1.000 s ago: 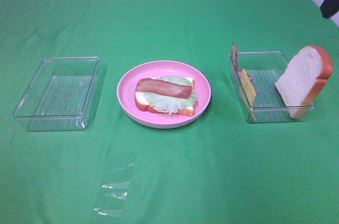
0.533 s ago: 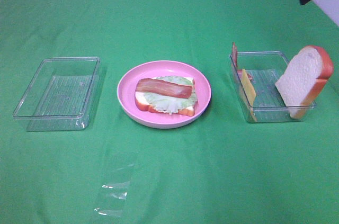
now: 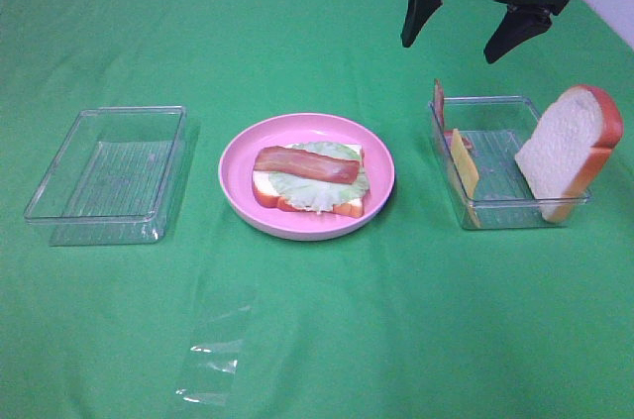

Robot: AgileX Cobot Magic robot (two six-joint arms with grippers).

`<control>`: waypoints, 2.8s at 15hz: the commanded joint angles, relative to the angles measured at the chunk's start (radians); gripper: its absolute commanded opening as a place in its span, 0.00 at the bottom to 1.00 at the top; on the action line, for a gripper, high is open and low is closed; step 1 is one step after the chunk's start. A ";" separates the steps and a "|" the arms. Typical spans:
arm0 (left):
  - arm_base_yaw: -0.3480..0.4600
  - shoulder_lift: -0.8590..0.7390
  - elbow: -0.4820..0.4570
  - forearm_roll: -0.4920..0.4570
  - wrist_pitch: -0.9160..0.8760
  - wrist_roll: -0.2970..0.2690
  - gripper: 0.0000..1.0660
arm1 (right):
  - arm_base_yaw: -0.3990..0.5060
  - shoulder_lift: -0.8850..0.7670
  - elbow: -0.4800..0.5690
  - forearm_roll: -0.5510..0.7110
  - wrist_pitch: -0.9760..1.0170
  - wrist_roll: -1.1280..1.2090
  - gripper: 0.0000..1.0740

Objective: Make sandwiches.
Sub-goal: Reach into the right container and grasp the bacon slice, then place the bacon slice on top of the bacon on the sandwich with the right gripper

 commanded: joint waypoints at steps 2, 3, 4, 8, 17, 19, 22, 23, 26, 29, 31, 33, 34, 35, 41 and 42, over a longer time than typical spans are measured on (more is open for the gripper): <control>0.002 -0.021 0.003 -0.003 -0.005 -0.004 0.93 | 0.001 0.020 -0.009 0.012 0.027 -0.008 0.92; 0.002 -0.021 0.003 -0.003 -0.005 -0.004 0.93 | 0.001 0.059 -0.010 0.011 -0.031 0.009 0.91; 0.002 -0.021 0.003 -0.003 -0.005 -0.004 0.93 | 0.001 0.059 -0.010 0.011 -0.031 0.009 0.91; 0.002 -0.019 0.003 -0.003 -0.005 -0.004 0.93 | 0.001 0.150 -0.012 0.007 -0.122 0.010 0.90; 0.002 -0.019 0.003 -0.003 -0.005 -0.004 0.93 | 0.001 0.189 -0.012 -0.056 -0.135 0.021 0.68; 0.002 -0.019 0.003 -0.003 -0.005 -0.004 0.93 | 0.001 0.189 -0.012 -0.059 -0.138 0.021 0.58; 0.002 -0.019 0.003 -0.003 -0.005 -0.004 0.93 | 0.001 0.189 -0.012 -0.077 -0.138 0.022 0.36; 0.002 -0.019 0.003 -0.003 -0.005 -0.004 0.93 | 0.001 0.189 -0.012 -0.084 -0.138 0.022 0.30; 0.002 -0.019 0.003 -0.003 -0.005 -0.004 0.92 | 0.001 0.189 -0.012 -0.100 -0.139 0.026 0.04; 0.002 -0.019 0.003 -0.003 -0.005 -0.004 0.92 | 0.001 0.189 -0.012 -0.101 -0.135 0.026 0.00; 0.002 -0.019 0.003 -0.004 -0.005 -0.004 0.92 | 0.001 0.186 -0.012 -0.101 -0.107 0.026 0.00; 0.002 -0.019 0.003 -0.004 -0.005 -0.004 0.92 | 0.001 0.158 -0.012 -0.100 -0.053 0.025 0.00; 0.002 -0.019 0.003 -0.004 -0.005 -0.004 0.92 | 0.001 0.138 -0.012 -0.100 -0.033 0.025 0.00; 0.002 -0.019 0.003 -0.004 -0.005 -0.004 0.92 | 0.001 0.114 -0.012 -0.100 -0.012 0.022 0.00; 0.002 -0.019 0.003 -0.010 -0.005 -0.004 0.92 | 0.001 -0.046 0.035 0.145 -0.002 -0.106 0.00; 0.002 -0.019 0.003 -0.011 -0.005 -0.004 0.92 | 0.003 -0.065 0.072 0.215 -0.030 -0.142 0.00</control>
